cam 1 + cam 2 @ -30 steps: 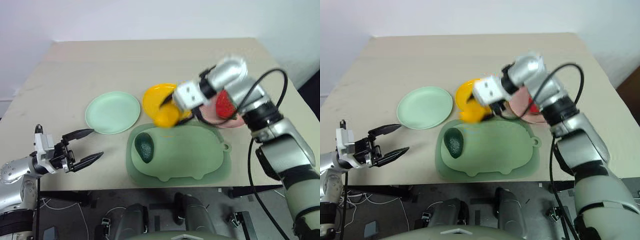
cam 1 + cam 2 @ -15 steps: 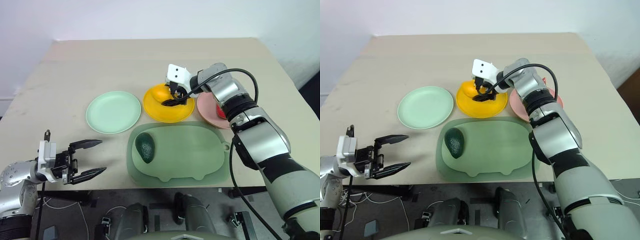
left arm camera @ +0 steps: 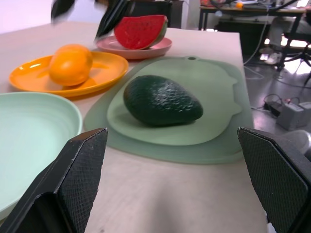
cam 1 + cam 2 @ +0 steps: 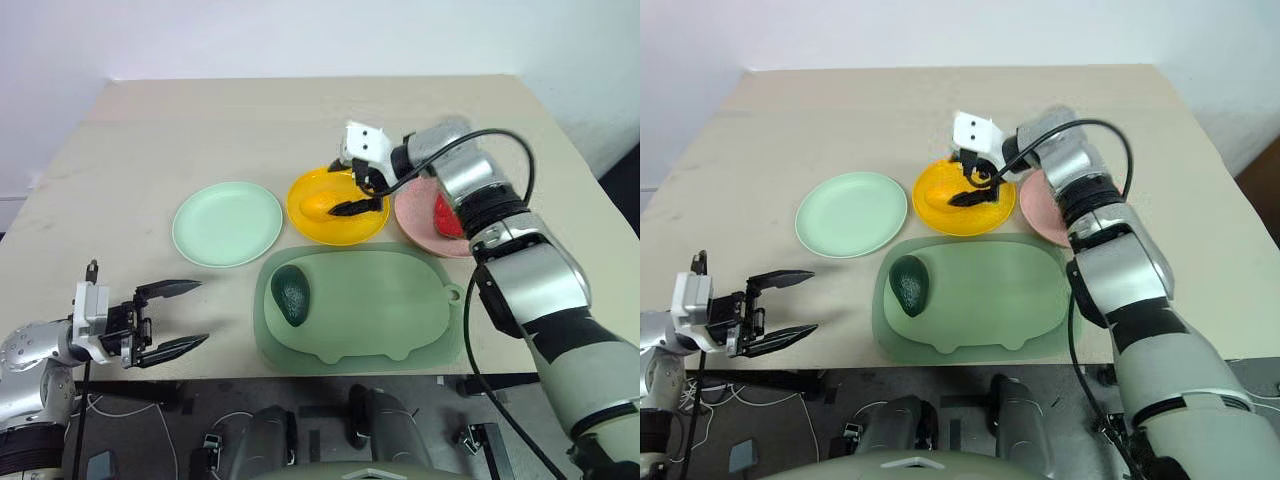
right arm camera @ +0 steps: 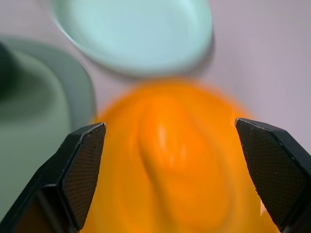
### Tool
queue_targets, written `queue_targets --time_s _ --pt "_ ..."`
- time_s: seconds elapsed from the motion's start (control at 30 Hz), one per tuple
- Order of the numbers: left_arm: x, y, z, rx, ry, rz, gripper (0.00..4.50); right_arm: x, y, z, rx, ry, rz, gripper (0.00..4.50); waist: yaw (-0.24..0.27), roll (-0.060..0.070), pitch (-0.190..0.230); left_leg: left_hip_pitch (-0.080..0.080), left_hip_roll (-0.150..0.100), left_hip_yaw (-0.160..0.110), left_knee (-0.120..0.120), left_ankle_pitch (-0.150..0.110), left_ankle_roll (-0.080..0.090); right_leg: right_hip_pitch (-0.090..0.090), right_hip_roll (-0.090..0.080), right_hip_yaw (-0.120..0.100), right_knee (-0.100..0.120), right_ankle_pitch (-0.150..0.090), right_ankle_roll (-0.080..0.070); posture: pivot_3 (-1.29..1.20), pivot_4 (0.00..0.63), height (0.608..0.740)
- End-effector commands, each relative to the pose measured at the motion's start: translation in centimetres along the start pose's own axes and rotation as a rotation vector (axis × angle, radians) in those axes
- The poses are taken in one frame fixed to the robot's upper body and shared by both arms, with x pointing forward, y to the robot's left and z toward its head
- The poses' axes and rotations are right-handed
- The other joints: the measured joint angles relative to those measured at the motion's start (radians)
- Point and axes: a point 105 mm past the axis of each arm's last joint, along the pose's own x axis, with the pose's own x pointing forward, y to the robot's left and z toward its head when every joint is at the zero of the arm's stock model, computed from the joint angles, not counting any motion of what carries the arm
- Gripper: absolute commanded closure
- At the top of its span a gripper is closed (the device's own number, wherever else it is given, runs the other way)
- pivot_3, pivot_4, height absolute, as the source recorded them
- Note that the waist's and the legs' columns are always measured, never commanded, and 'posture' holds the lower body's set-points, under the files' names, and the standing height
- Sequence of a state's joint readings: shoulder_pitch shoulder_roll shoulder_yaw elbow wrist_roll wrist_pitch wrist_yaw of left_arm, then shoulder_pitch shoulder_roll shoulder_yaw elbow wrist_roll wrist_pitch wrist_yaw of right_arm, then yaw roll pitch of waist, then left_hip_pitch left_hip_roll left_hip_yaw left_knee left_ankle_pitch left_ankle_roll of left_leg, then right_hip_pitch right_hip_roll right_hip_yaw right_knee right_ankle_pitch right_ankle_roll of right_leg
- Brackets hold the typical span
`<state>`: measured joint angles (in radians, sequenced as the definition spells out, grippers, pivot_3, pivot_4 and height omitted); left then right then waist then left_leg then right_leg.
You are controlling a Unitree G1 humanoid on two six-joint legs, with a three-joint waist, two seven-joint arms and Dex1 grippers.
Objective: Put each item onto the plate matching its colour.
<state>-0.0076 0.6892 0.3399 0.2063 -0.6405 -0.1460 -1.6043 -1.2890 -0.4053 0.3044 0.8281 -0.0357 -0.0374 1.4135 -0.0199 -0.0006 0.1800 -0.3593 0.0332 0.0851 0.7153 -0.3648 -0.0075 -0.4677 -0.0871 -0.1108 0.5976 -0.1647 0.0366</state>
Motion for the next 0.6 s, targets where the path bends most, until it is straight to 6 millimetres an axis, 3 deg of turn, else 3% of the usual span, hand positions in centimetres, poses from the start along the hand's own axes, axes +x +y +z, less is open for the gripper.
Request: queue_targets --time_s 0.03,0.13,0.27,0.4,0.6 --pt "-0.7 0.5 0.6 0.044 0.015 0.013 0.00 -0.8 3.8 2.7 -0.212 -0.081 0.201 0.02 0.003 0.000 0.000 0.001 0.000 -0.001 0.000 0.000 0.000 0.001 0.000 -0.001 0.000 0.000 0.000 0.00 0.150 0.733" --pt "-0.6 0.7 0.5 0.049 0.017 0.015 0.00 -0.1 6.1 3.5 -0.336 -0.081 0.279 0.02 0.004 0.000 0.000 0.001 0.000 -0.002 0.000 0.000 0.000 0.001 -0.001 -0.001 0.000 0.000 0.000 0.00 0.150 0.733" --pt "-0.3 0.9 0.7 0.060 0.010 0.021 0.00 0.5 6.1 3.7 -0.330 -0.083 0.268 0.02 0.001 0.000 0.000 0.002 -0.001 -0.001 0.001 0.000 0.000 0.001 0.000 -0.001 0.000 0.000 0.000 0.00 0.150 0.733" --pt "1.0 0.5 0.9 0.067 -0.010 0.001 0.00 -0.6 7.2 2.7 -0.257 -0.124 0.262 0.02 0.008 0.000 0.000 0.002 0.000 0.000 0.001 0.000 0.000 0.001 0.000 -0.001 0.000 0.000 0.000 0.00 0.150 0.733" --pt "2.5 1.4 1.5 0.098 -0.017 -0.042 0.00 -3.3 9.5 1.1 -0.082 -0.176 0.213 0.02 0.013 -0.001 0.000 0.001 -0.001 0.000 0.001 0.000 0.000 0.002 -0.002 -0.001 -0.002 0.000 0.000 0.00 0.150 0.733"
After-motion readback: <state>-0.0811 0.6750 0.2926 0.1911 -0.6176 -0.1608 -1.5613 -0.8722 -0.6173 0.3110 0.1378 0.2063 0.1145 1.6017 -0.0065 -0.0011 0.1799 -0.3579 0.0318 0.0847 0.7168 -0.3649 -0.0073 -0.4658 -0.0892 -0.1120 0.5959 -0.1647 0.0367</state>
